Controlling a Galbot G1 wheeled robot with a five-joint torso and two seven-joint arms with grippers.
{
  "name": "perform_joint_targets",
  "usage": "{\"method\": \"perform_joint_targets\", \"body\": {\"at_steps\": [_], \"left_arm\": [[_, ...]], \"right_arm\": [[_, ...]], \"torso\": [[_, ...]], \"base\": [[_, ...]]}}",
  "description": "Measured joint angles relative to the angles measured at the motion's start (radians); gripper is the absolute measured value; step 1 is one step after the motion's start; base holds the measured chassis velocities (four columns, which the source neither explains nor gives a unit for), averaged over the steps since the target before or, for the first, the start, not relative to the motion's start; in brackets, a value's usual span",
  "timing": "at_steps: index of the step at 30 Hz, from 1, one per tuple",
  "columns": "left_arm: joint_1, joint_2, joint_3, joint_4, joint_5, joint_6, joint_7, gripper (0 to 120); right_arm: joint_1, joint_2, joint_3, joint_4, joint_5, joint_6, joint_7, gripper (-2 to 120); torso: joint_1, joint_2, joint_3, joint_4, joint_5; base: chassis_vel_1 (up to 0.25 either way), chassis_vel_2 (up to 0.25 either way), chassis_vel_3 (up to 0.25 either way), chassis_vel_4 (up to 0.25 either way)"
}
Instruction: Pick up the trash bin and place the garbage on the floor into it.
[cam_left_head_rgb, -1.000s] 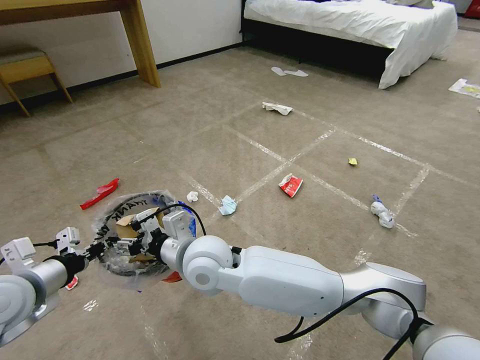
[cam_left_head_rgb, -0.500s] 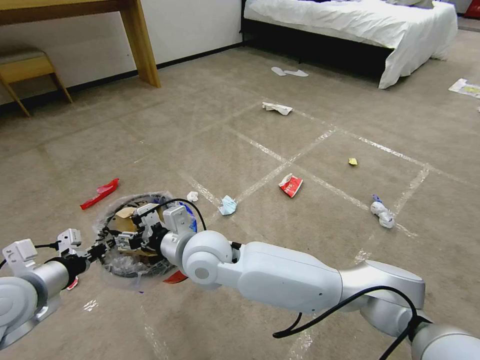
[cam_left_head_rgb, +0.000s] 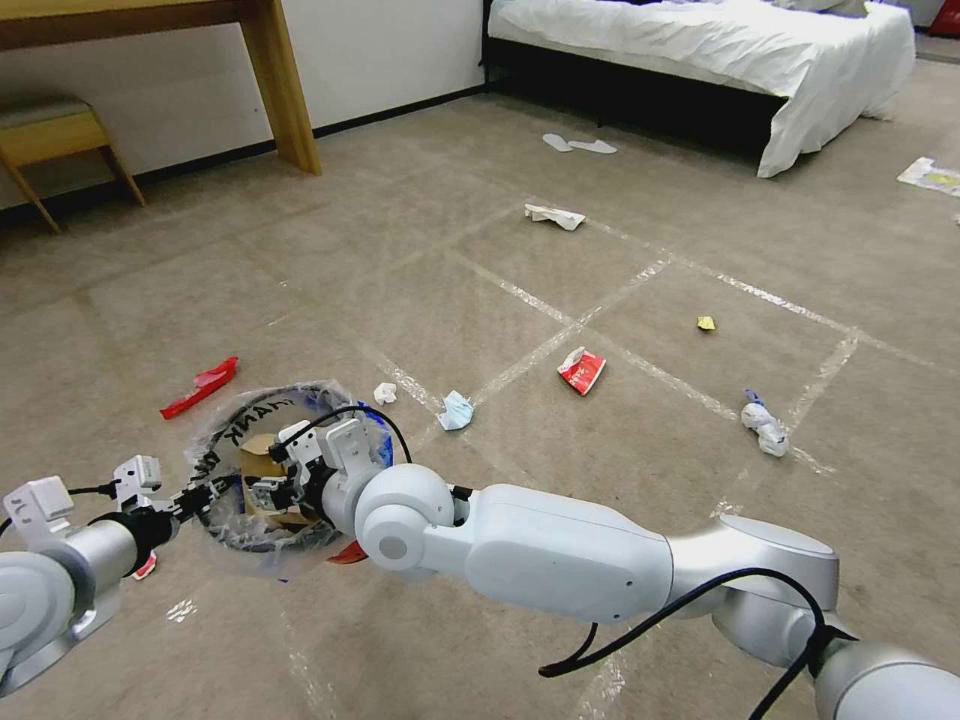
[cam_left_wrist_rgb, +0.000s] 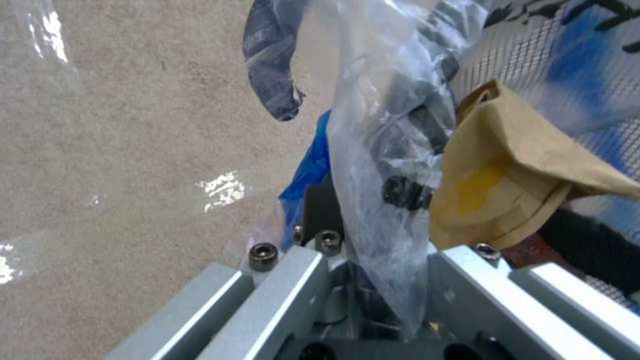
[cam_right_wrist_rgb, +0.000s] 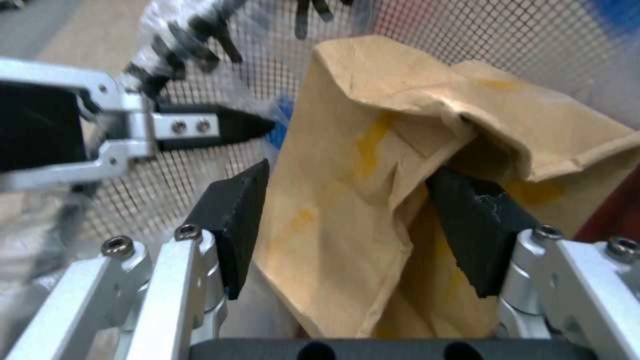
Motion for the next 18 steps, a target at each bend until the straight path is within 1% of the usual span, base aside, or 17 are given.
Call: {"method": "perform_joint_targets", "body": {"at_steps": [4, 6, 18], "left_arm": [[0.000, 0.001, -0.001, 0.003, 0.000, 0.000, 0.000, 0], [-0.001, 0.002, -0.001, 0.006, 0.000, 0.000, 0.000, 0], [-0.003, -0.001, 0.002, 0.012, 0.008, 0.000, 0.001, 0]], "right_arm": [[0.003, -0.001, 0.000, 0.013, 0.014, -0.014, 0.019, 59], [0.009, -0.010, 0.003, 0.036, 0.029, -0.033, 0.048, 56], [0.038, -0.020, 0.031, 0.088, 0.075, -0.074, 0.114, 54]], "torso": [[0.000, 0.000, 0.000, 0.0000, 0.0000], [0.000, 0.000, 0.000, 0.0000, 0.0000], [0.000, 0.000, 0.000, 0.0000, 0.0000]], "base": [[0.000, 0.000, 0.000, 0.000], [0.000, 0.000, 0.000, 0.000], [0.000, 0.000, 0.000, 0.000]]}}
